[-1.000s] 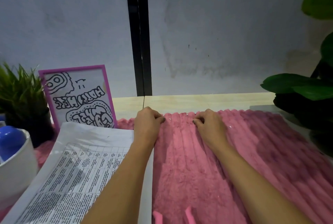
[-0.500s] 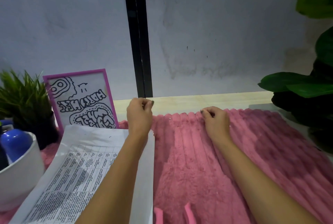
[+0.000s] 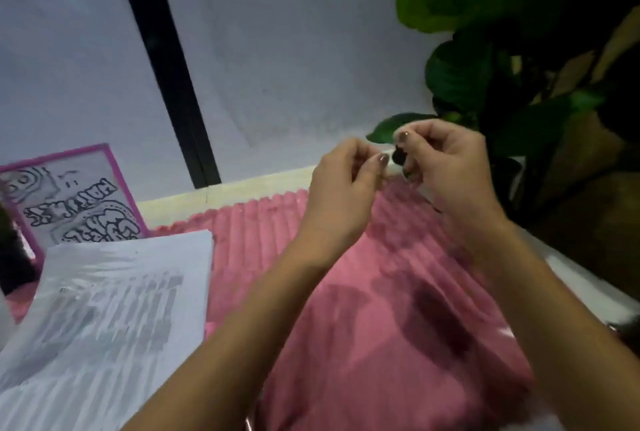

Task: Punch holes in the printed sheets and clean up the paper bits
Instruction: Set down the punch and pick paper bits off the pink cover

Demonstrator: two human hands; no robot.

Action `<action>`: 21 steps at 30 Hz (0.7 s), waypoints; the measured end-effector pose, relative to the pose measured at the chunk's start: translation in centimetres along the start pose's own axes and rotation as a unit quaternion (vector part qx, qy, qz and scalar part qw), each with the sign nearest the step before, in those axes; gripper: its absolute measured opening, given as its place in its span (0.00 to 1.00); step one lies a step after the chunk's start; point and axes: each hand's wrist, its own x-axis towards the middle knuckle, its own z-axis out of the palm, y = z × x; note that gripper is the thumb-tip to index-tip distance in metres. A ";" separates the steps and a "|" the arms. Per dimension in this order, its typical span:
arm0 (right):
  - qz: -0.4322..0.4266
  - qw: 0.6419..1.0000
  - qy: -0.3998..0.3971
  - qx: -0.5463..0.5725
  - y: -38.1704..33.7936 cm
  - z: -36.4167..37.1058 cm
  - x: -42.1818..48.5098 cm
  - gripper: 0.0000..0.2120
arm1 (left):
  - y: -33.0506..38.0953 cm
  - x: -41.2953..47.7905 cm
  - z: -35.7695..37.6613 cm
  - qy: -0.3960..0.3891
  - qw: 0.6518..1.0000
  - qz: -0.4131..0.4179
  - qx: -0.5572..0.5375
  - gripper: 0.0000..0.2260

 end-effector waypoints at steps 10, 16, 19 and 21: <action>0.226 0.943 0.166 -0.182 7.8 -24.3 -19.2 0.06 | -1.6 -16.0 24.2 -0.414 0.902 -0.126 0.019 0.06; 0.446 0.851 0.198 -0.195 18.6 -28.1 -25.9 0.06 | -9.7 -20.8 31.1 -0.455 0.850 -0.240 0.116 0.09; 0.502 0.819 0.205 -0.187 21.8 -28.4 -27.2 0.08 | -11.7 -21.1 32.2 -0.461 0.841 -0.250 0.133 0.12; 0.510 0.811 0.215 -0.191 23.1 -28.8 -27.5 0.07 | -12.4 -21.0 32.9 -0.454 0.845 -0.246 0.142 0.12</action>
